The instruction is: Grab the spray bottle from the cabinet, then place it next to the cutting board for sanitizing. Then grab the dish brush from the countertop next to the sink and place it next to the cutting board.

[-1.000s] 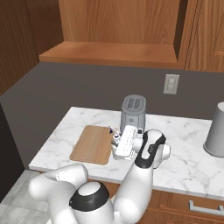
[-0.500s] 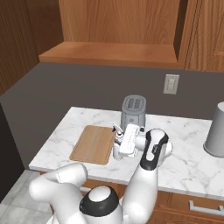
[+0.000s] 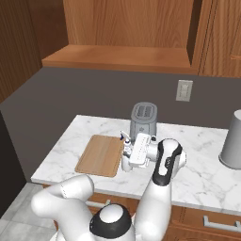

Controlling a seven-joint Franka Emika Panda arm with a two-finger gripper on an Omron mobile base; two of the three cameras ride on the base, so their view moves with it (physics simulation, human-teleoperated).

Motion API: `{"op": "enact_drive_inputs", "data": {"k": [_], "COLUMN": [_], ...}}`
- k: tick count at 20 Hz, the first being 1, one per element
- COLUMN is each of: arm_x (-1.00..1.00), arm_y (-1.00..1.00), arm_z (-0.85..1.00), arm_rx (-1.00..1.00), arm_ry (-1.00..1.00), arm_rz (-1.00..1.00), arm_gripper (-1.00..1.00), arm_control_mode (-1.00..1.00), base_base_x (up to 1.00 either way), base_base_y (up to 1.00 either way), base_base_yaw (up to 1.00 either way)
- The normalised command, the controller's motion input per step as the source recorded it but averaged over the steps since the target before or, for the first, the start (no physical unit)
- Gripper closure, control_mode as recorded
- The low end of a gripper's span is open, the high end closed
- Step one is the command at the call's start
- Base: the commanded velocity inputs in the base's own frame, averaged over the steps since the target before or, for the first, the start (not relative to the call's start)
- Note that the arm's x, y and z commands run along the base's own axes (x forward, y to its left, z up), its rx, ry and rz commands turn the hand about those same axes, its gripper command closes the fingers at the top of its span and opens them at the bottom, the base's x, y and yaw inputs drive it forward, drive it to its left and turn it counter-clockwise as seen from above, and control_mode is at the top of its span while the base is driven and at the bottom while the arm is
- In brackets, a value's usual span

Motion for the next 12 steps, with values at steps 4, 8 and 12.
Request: {"op": "enact_drive_inputs", "data": {"k": [4,8,12], "arm_x": [0.0,0.0,-0.06], "arm_y": [-0.03,-0.43,-0.57], "arm_z": [0.0,0.02,0.21], "arm_rx": [0.0,0.03,0.06], "arm_ry": [0.01,0.01,0.0], "arm_rz": [0.0,-0.01,-0.06], "arm_gripper": [-1.0,-1.0,-1.0], "arm_control_mode": [-1.0,-1.0,-1.0], "base_base_x": [0.0,0.0,0.0], "base_base_y": [0.0,0.0,0.0], "base_base_yaw": [0.0,0.0,0.0]}}
